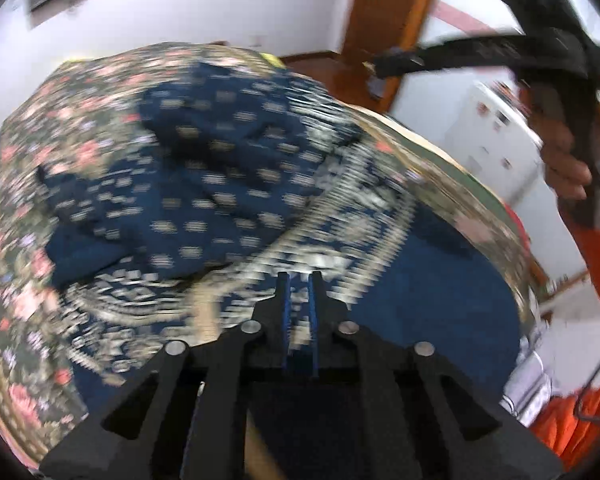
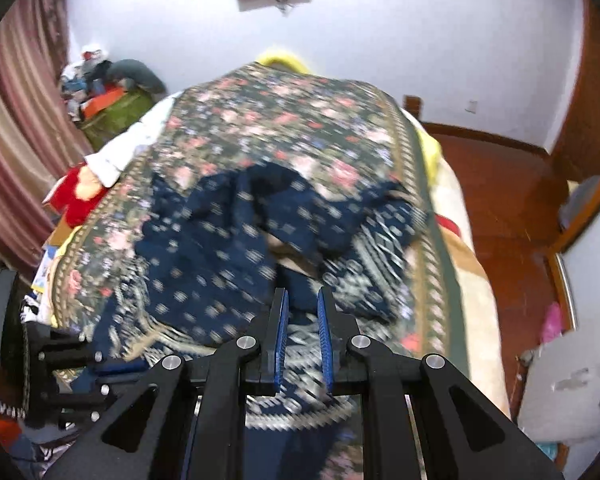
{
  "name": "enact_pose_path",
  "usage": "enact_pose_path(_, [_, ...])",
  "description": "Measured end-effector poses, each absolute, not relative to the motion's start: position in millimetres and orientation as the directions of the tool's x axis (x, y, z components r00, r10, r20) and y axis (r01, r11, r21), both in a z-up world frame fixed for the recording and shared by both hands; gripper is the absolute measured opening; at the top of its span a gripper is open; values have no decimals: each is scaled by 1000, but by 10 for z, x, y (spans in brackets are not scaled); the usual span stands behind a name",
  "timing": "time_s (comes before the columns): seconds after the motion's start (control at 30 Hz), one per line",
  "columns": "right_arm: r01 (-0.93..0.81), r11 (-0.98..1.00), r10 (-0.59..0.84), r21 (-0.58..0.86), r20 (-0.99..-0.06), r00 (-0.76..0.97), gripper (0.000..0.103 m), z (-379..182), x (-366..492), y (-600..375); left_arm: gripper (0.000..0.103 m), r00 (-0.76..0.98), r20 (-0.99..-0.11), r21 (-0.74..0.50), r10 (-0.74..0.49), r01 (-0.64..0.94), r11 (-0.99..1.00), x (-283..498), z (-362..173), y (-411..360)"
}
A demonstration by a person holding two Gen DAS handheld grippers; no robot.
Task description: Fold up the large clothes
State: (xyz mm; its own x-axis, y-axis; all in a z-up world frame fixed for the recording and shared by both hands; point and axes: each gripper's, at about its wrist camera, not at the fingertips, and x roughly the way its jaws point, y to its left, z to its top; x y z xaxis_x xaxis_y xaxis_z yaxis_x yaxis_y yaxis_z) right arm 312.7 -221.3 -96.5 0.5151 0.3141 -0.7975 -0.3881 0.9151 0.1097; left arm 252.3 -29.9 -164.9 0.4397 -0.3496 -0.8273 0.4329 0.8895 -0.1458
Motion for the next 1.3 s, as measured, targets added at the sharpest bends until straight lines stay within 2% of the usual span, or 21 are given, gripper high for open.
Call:
enact_pose_path(0.13, [-414, 910, 252, 26, -828, 501, 11, -1156, 3316, -1837, 48, 519, -820, -118, -241, 259, 959, 2817, -1637, 132])
enact_pose_path(0.3, [-424, 905, 193, 30, -918, 347, 11, -1915, 3552, -1530, 49, 481, -864, -103, -149, 121, 987, 3267, -2055, 416])
enact_pose_path(0.37, [-442, 896, 124, -33, -938, 322, 11, -2184, 3566, -1429, 49, 445, -884, -105, -146, 115, 988, 3358, -2238, 442])
enact_pose_path(0.47, [-485, 864, 71, -136, -921, 384, 11, -2370, 3476, -1334, 50, 414, -897, -111, -152, 122, 986, 3401, -2404, 420])
enact_pose_path(0.5, [-498, 848, 49, -179, -911, 410, 14, -2365, 3432, -1305, 51, 416, -896, -114, -156, 125, 986, 3394, -2440, 418])
enact_pose_path(0.57, [-463, 831, -52, -308, -872, 486, 46, -2360, 3388, -1284, 56, 421, -894, -110, -152, 122, 986, 3391, -2485, 438])
enact_pose_path(0.6, [-418, 819, -121, -392, -831, 542, 82, -2359, 3371, -1284, 60, 422, -894, -112, -151, 117, 987, 3393, -2496, 457])
enact_pose_path(0.63, [-389, 807, -160, -445, -798, 581, 98, -2359, 3359, -1305, 62, 420, -894, -121, -158, 112, 986, 3400, -2510, 480])
enact_pose_path(0.8, [-388, 866, -66, -315, -841, 538, 97, -2267, 3396, -1557, 64, 401, -889, -207, -221, 77, 975, 3416, -2534, 637])
enact_pose_path(1.1, [-381, 907, 361, 179, -795, 487, 97, -1618, 3593, -1996, 63, 430, -860, -246, -275, 123, 961, 3288, -2246, 577])
enact_pose_path(1.17, [-370, 898, 402, 240, -789, 465, 95, -1616, 3712, -1956, 63, 436, -863, -225, -257, 124, 966, 3330, -2254, 530])
enact_pose_path(1.27, [-372, 897, 399, 240, -800, 448, 82, -1667, 3844, -1748, 59, 426, -866, -237, -261, 109, 965, 3400, -2305, 497])
enact_pose_path(1.3, [-380, 891, 408, 248, -805, 431, 76, -1729, 3925, -1680, 55, 425, -865, -246, -267, 105, 964, 3426, -2324, 502])
